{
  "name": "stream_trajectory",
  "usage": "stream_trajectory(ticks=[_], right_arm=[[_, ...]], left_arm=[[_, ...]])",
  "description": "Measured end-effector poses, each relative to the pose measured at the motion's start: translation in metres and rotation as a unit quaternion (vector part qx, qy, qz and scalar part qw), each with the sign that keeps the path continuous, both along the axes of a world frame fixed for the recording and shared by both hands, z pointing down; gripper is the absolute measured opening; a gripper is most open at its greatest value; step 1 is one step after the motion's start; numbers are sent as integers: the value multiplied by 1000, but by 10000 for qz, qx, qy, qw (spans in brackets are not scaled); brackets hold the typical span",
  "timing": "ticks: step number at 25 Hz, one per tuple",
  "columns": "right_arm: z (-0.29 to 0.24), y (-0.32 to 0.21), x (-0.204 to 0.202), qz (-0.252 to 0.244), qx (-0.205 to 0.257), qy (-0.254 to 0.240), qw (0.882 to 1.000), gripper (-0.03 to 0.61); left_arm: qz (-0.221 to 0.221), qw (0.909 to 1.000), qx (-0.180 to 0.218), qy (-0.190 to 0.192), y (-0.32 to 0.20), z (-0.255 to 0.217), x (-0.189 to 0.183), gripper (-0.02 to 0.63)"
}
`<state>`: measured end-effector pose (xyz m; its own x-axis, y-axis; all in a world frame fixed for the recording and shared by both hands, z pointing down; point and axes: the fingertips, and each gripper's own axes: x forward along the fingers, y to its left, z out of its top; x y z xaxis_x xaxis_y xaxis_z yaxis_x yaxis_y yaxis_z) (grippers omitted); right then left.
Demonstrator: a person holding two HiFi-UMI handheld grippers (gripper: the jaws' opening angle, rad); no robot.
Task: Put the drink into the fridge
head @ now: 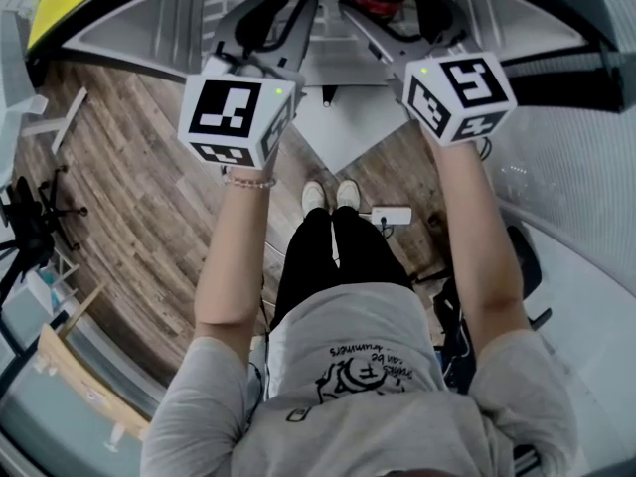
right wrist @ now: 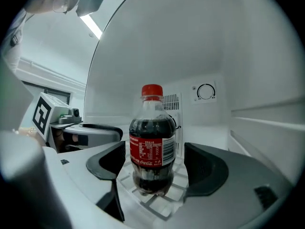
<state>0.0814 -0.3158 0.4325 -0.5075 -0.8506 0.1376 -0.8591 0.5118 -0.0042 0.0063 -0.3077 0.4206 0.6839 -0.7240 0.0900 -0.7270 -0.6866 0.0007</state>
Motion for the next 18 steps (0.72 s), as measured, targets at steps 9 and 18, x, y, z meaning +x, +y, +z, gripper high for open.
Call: stream_trajectory(ticks=[9, 18], right_arm=[[3, 48, 7, 70, -284, -124, 9995, 370], [-27, 118, -2, -210, -264, -16, 9994, 326]], left_arm=[[131, 9999, -34, 41, 38, -13, -7, 72], [564, 9978, -168, 312, 96, -39, -5, 2]])
